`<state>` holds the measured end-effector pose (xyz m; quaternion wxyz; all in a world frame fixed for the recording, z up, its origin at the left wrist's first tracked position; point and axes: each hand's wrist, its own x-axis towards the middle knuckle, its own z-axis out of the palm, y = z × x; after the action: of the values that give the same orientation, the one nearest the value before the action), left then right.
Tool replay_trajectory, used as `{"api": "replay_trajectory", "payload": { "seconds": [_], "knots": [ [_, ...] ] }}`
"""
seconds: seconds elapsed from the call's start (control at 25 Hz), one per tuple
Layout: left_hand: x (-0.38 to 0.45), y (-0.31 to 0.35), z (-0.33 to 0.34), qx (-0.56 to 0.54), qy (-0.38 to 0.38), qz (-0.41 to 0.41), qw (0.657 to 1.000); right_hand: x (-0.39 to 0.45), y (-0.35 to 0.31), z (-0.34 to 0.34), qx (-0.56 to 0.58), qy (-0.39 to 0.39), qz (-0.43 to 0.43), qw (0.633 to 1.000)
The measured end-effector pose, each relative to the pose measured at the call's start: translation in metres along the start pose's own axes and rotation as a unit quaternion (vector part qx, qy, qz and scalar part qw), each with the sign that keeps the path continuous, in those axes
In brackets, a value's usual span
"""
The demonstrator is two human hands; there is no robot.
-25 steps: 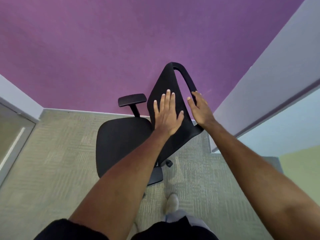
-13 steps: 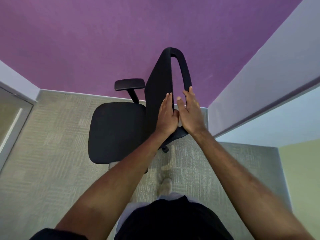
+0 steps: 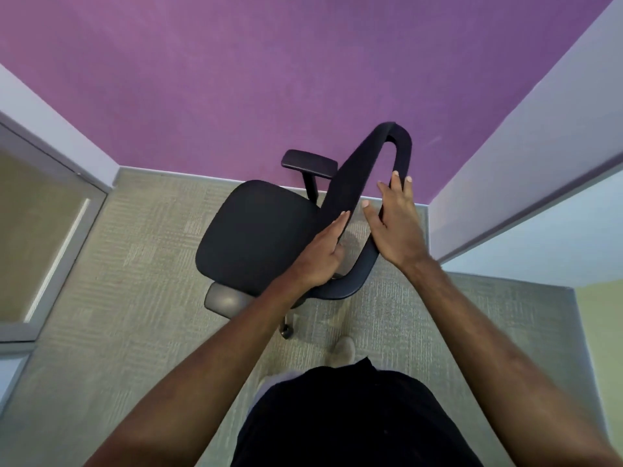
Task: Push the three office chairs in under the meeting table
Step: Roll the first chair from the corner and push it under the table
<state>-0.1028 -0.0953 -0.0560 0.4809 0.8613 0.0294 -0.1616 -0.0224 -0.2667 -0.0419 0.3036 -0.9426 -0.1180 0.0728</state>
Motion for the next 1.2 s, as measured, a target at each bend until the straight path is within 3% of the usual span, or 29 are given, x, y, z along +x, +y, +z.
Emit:
{"api": "replay_trajectory", "payload": {
  "seconds": [0.28,0.44,0.6,0.8,1.08,1.2],
  "knots": [
    [-0.087,-0.048,-0.05,0.062,-0.071,-0.01,0.995,-0.046,-0.014,0.02,-0.125,0.022,-0.045,0.991],
    [-0.131,-0.072,-0.085,0.111,-0.085,-0.018,0.99,-0.069,-0.032,0.035,-0.196,-0.002,-0.075,0.978],
    [-0.172,-0.095,-0.113,0.213,-0.062,-0.041,0.974,-0.095,-0.061,0.051,-0.232,-0.045,-0.11,0.965],
    [-0.209,-0.122,-0.132,0.384,0.009,0.008,0.923,-0.121,-0.093,0.07,-0.253,-0.084,-0.157,0.951],
    [-0.227,-0.151,-0.163,0.48,0.09,0.019,0.873,-0.154,-0.123,0.094,-0.259,-0.124,-0.17,0.943],
    [-0.228,-0.159,-0.171,0.507,0.093,0.041,0.856,-0.163,-0.135,0.106,-0.276,-0.081,-0.157,0.945]
  ]
}}
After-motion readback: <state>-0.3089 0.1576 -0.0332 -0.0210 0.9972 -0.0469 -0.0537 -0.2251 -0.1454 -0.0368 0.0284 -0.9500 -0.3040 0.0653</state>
